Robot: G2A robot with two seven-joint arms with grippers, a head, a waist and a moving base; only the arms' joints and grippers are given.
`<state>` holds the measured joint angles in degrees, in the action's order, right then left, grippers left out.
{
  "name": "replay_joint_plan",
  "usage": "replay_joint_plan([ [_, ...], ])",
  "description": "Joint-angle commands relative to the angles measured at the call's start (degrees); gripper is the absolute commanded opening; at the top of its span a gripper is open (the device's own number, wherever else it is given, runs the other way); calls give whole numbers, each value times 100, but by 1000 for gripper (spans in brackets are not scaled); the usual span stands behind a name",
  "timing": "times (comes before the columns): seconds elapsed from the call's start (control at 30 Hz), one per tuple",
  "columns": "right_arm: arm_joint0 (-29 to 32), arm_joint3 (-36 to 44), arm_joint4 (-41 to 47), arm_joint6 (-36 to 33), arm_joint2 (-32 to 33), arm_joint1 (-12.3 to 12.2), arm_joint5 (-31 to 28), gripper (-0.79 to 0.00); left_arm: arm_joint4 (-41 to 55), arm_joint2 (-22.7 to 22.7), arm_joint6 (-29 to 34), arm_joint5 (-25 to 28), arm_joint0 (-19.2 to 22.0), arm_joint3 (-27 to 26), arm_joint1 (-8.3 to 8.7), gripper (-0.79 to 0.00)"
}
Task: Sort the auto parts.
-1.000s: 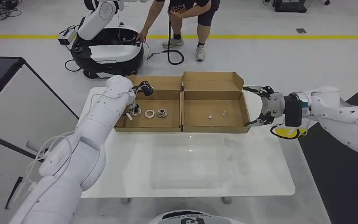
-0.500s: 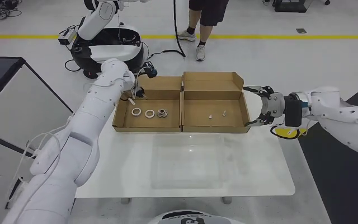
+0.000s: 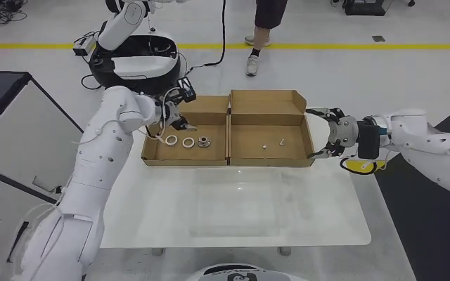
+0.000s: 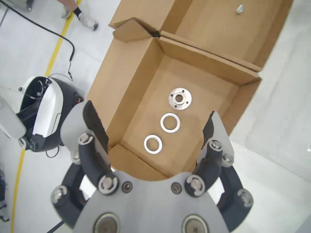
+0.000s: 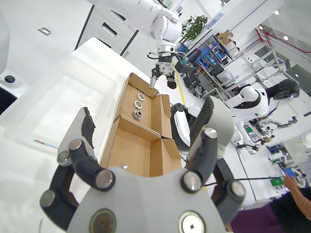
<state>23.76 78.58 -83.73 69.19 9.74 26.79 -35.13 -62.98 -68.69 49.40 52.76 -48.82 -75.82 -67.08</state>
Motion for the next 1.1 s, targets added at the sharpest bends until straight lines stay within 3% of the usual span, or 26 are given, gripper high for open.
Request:
replay_joint_plan([
  [0.0,0,0,0,0,0,0,0,0,263,-316,74,137,-400,-570,99,0],
  [0.3,0,0,0,0,0,0,0,0,1106,-1228,-122,334,-1730,-2148,590,0],
  [0.73,0,0,0,0,0,0,0,0,2786,-2447,-312,524,-3101,-3452,1352,0],
  [1.07,0,0,0,0,0,0,0,-1,2872,-2496,-312,524,-3144,-3490,1387,-1],
])
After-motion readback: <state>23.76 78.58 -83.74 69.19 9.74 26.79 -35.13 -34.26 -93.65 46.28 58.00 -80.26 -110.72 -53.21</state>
